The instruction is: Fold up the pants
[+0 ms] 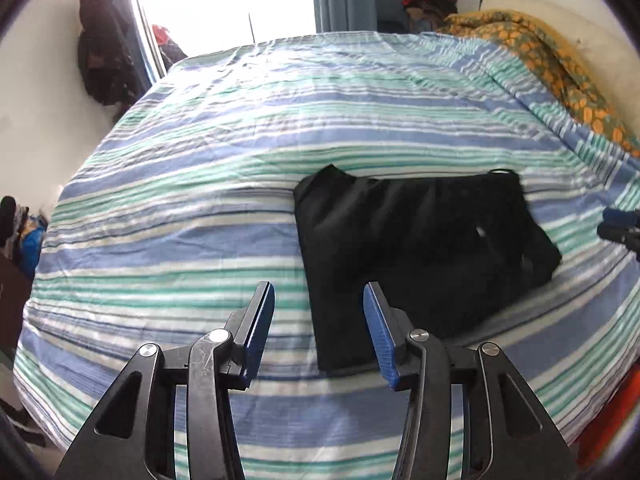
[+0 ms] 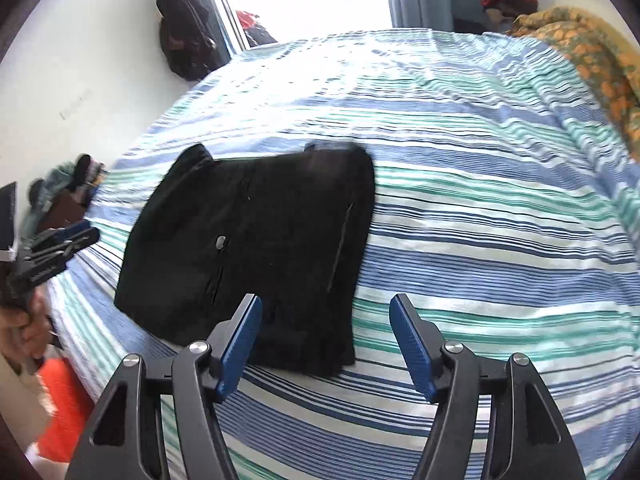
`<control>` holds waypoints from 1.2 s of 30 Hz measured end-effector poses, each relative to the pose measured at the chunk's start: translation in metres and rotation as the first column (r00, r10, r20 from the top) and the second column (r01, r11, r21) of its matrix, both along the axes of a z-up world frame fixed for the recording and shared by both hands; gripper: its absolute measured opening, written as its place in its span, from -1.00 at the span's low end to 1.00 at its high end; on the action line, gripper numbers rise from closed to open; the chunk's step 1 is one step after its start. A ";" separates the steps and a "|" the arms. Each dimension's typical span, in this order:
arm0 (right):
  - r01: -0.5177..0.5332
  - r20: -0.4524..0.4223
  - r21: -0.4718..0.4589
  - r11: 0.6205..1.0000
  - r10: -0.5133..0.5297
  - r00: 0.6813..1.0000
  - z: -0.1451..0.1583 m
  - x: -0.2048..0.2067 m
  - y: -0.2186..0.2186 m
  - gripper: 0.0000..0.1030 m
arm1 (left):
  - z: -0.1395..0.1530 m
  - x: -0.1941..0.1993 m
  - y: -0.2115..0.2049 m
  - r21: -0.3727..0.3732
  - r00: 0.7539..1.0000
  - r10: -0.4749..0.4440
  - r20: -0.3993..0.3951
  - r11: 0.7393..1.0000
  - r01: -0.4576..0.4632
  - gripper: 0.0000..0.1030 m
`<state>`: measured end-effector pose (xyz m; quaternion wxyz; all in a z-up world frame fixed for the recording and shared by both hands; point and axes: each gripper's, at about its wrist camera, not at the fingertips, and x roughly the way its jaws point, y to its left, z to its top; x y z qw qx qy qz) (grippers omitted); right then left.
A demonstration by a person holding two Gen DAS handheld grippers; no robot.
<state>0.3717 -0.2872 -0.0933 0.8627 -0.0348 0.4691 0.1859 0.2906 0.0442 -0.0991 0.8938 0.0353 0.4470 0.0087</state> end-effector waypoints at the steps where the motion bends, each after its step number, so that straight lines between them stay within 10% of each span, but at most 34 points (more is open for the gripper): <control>1: 0.001 0.023 -0.019 1.000 -0.001 1.000 0.001 -0.015 -0.005 0.39 | -0.005 -0.015 -0.005 0.012 1.000 -0.001 0.006 1.000 0.001 0.13; 6: -0.006 0.163 -0.067 0.998 0.016 0.986 0.023 -0.101 -0.033 1.00 | -0.002 -0.082 -0.041 0.064 0.993 0.031 0.110 0.997 -0.038 0.91; 17: 0.073 0.145 -0.039 0.997 -0.067 0.987 0.078 -0.206 0.026 1.00 | 0.078 -0.167 -0.092 0.097 0.989 0.074 0.126 0.991 -0.087 0.95; 23: 0.006 0.126 -0.101 0.995 0.007 0.992 0.086 -0.229 0.056 1.00 | 0.080 -0.185 -0.074 -0.018 0.996 0.093 0.012 0.996 -0.092 0.95; 36: 0.058 0.100 -0.143 0.988 -0.044 0.994 0.088 -0.232 0.062 0.99 | 0.080 -0.189 -0.069 0.009 0.991 0.130 -0.012 0.991 -0.130 0.95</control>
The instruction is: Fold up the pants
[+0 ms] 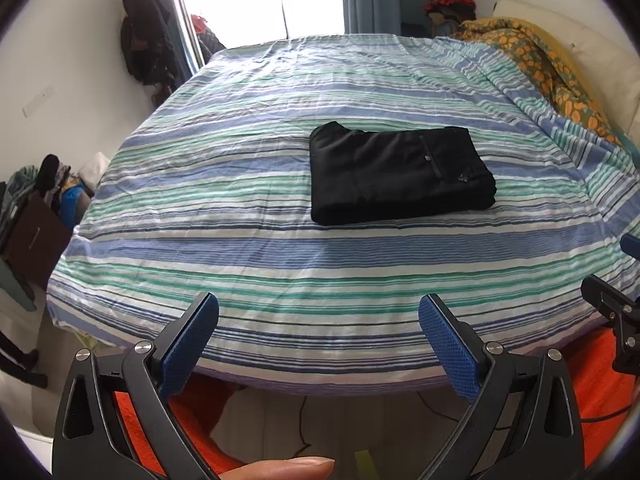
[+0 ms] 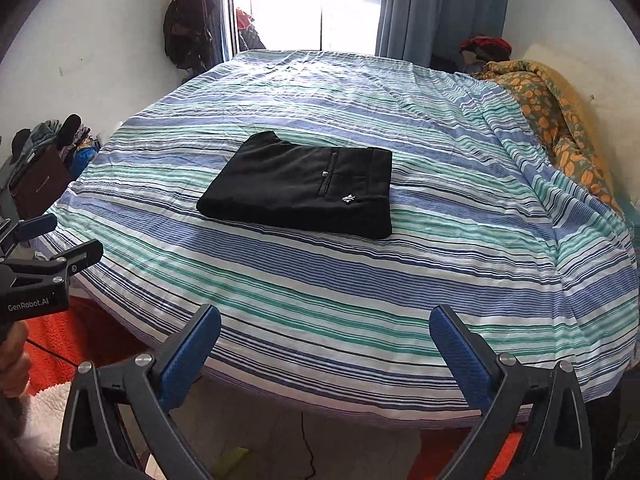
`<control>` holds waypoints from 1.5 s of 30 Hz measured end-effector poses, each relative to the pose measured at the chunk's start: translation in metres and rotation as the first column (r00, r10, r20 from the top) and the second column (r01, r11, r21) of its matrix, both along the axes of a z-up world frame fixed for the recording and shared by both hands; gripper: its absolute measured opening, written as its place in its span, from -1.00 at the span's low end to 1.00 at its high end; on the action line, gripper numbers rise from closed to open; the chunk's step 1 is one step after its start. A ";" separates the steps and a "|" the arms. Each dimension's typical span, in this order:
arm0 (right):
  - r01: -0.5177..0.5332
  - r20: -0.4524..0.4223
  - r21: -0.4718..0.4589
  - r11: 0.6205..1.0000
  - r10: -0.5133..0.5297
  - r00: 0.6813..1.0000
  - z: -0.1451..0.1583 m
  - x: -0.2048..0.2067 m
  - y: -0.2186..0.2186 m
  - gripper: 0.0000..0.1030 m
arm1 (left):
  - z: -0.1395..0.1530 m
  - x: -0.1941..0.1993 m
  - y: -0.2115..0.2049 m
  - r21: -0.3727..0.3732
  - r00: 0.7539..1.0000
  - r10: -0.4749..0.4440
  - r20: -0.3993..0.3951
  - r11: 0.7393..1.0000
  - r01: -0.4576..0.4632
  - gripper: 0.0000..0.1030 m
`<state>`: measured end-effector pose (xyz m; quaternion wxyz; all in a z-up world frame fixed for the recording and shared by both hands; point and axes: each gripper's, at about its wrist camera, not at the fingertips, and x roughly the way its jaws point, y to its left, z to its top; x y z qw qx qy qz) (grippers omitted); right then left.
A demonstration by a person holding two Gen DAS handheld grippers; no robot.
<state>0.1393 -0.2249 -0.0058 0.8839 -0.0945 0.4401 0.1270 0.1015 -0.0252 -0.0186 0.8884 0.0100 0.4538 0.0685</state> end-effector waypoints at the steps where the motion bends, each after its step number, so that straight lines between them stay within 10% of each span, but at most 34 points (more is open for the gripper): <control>1: 0.005 0.004 -0.006 1.000 -0.005 1.000 0.001 0.000 0.000 0.99 | 0.000 0.000 0.000 -0.008 1.000 0.000 -0.003 1.000 0.000 0.95; 45: -0.003 -0.080 -0.036 0.999 0.001 0.997 0.013 -0.010 0.003 0.99 | 0.006 0.002 -0.009 0.011 0.997 -0.029 -0.065 1.000 0.030 0.95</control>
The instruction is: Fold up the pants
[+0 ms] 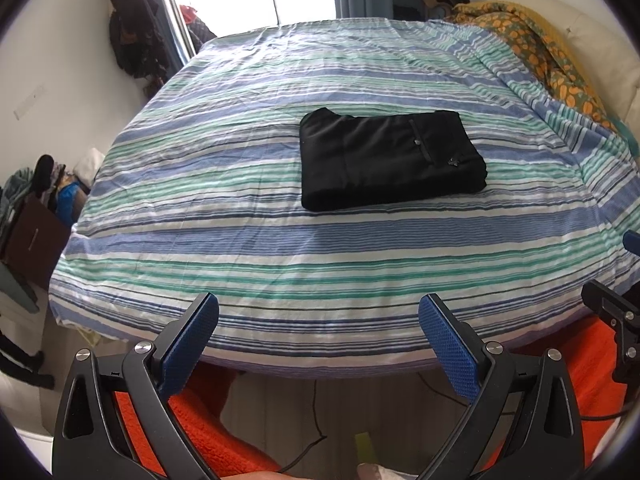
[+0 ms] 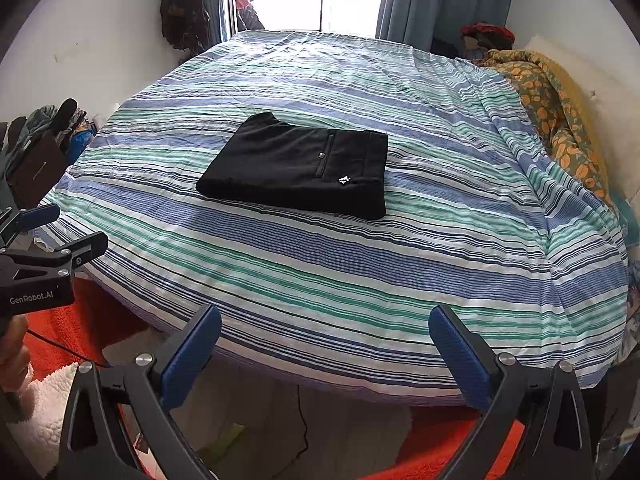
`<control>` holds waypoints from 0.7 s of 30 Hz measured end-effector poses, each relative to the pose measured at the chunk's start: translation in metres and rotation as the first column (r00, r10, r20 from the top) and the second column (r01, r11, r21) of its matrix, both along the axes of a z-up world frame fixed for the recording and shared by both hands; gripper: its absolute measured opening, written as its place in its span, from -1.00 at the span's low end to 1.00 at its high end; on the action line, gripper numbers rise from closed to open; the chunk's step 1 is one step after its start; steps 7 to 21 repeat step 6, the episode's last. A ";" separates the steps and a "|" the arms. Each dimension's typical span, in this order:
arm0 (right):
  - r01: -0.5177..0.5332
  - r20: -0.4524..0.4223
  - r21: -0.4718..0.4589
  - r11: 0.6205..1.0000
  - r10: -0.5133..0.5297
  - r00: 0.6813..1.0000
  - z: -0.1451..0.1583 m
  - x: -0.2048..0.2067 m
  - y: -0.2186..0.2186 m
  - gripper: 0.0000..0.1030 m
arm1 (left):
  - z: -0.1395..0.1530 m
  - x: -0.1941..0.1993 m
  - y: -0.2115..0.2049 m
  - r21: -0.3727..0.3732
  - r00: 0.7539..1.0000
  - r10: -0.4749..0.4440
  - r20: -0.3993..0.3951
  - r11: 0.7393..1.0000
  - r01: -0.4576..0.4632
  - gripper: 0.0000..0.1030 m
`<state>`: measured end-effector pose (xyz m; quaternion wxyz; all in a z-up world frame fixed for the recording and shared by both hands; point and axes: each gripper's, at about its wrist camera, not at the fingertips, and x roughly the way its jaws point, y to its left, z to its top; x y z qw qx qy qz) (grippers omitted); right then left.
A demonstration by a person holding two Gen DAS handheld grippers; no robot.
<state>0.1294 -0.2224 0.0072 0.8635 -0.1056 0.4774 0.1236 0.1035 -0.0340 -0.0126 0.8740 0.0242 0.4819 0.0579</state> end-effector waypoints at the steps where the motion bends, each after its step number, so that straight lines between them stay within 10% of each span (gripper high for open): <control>1: 0.000 -0.001 0.001 1.000 0.000 1.000 0.000 0.001 0.000 0.99 | 0.000 0.000 0.000 -0.001 1.000 0.001 -0.001 1.000 -0.001 0.95; 21: -0.001 -0.001 0.009 1.000 0.001 1.000 0.000 0.001 0.000 0.99 | 0.000 -0.001 0.002 0.002 1.000 0.013 0.004 1.000 -0.013 0.95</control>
